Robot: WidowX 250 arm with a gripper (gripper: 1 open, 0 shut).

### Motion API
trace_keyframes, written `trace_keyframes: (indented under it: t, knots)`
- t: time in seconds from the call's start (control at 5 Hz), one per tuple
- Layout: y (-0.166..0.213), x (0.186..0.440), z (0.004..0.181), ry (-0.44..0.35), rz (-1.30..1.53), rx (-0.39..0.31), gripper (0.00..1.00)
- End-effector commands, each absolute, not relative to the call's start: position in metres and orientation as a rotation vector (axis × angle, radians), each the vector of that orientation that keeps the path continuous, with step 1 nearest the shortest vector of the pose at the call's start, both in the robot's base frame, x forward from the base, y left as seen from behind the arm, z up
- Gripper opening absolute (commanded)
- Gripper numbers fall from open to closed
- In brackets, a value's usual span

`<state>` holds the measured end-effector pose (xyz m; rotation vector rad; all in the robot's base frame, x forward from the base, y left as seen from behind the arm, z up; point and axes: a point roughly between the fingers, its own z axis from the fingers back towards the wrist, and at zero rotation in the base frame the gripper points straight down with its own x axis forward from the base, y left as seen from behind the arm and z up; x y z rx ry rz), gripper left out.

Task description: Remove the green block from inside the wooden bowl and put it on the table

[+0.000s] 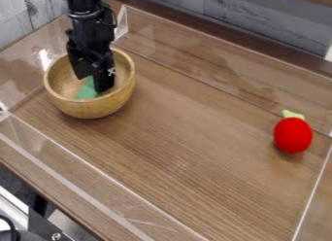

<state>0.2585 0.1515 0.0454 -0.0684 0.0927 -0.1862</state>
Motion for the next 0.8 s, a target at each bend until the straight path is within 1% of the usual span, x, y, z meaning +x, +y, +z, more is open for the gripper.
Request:
trace_keyframes:
  t: [0.0, 0.6]
  knots:
    - [0.1589, 0.2656, 0.0543, 0.050, -0.171, -0.043, 1.00]
    - [0.1598, 0.2705, 0.0446, 0.045, -0.149, -0.049, 1.00]
